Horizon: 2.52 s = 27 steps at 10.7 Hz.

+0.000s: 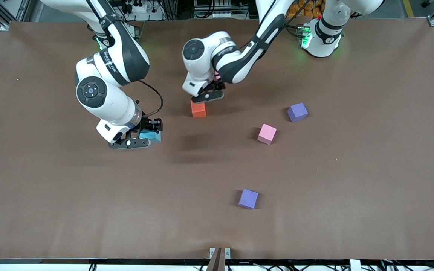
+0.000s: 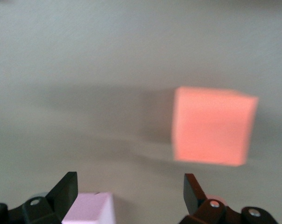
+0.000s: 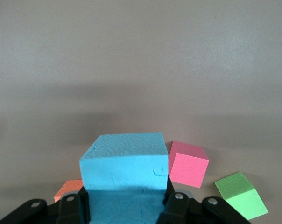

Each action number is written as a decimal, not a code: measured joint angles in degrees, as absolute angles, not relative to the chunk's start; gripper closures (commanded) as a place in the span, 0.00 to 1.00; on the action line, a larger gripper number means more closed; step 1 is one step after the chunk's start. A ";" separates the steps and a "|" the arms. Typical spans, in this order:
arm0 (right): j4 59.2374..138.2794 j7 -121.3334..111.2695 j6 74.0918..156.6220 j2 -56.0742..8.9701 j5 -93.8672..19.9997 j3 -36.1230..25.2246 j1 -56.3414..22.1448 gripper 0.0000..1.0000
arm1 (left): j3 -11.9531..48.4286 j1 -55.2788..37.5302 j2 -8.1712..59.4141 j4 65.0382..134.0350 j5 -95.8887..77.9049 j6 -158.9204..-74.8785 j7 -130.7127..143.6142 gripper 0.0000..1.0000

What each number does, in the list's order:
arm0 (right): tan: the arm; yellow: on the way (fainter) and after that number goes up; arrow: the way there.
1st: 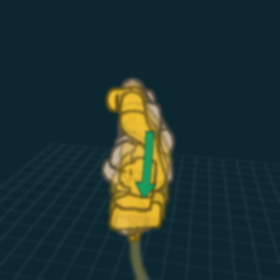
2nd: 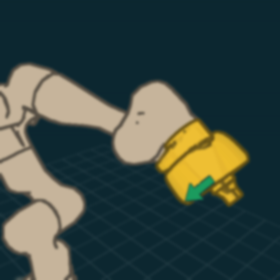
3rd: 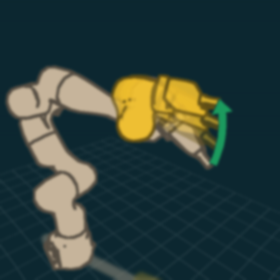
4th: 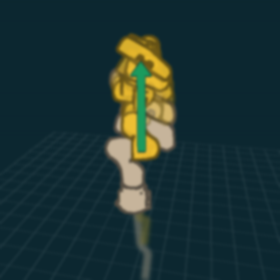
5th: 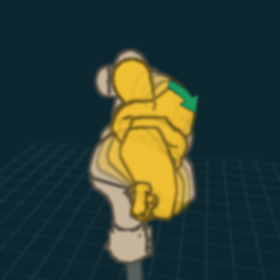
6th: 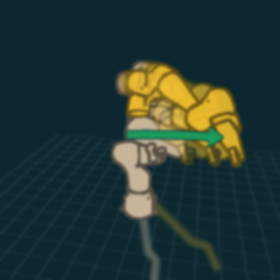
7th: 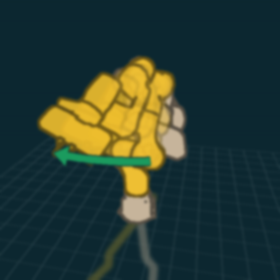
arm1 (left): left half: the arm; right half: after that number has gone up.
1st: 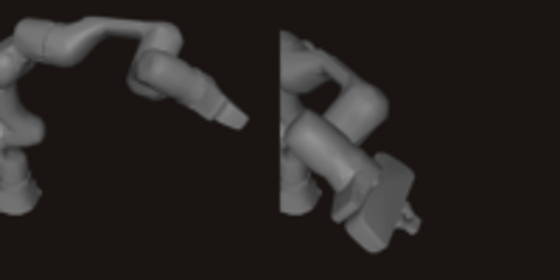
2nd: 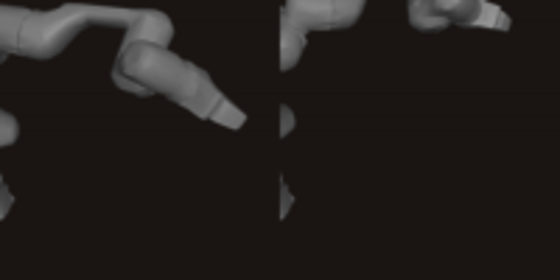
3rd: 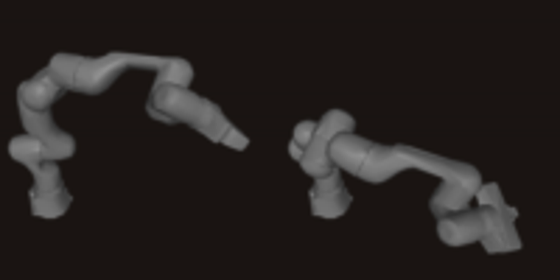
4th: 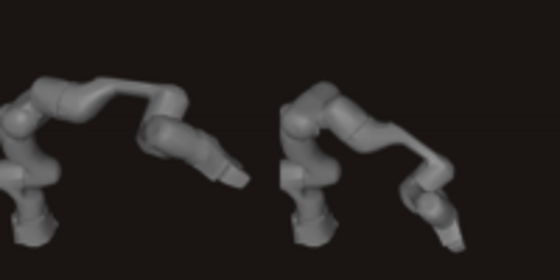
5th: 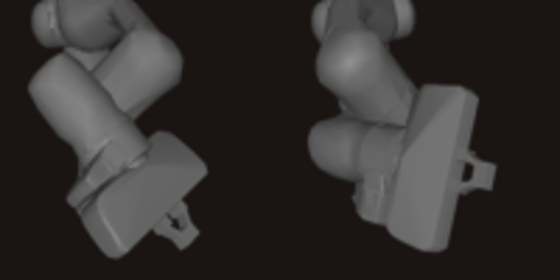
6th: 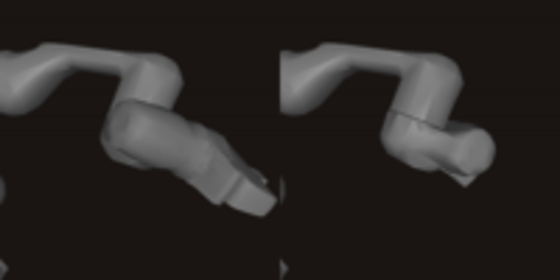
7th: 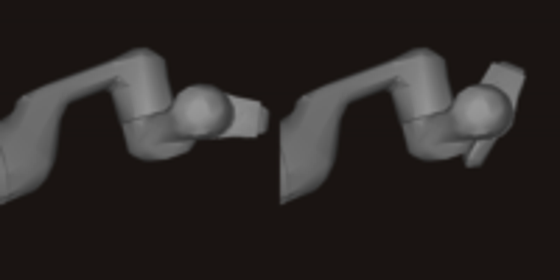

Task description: Arrange blocks into number 1

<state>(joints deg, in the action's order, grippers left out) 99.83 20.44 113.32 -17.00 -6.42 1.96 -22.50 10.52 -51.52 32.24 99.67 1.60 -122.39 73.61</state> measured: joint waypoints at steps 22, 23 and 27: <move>100.44 21.06 118.11 -21.84 -6.09 1.80 -22.21 1.00 | 13.57 -52.64 27.30 118.26 -13.91 -134.83 76.91 1.00; 100.46 21.14 118.70 -22.60 -6.11 1.89 -22.69 1.00 | 13.57 -52.72 27.27 117.59 -13.59 -135.01 76.90 1.00; 100.45 21.97 120.08 -23.96 -6.11 1.90 -23.90 1.00 | 13.28 -52.63 28.74 109.16 -11.87 -135.18 76.90 1.00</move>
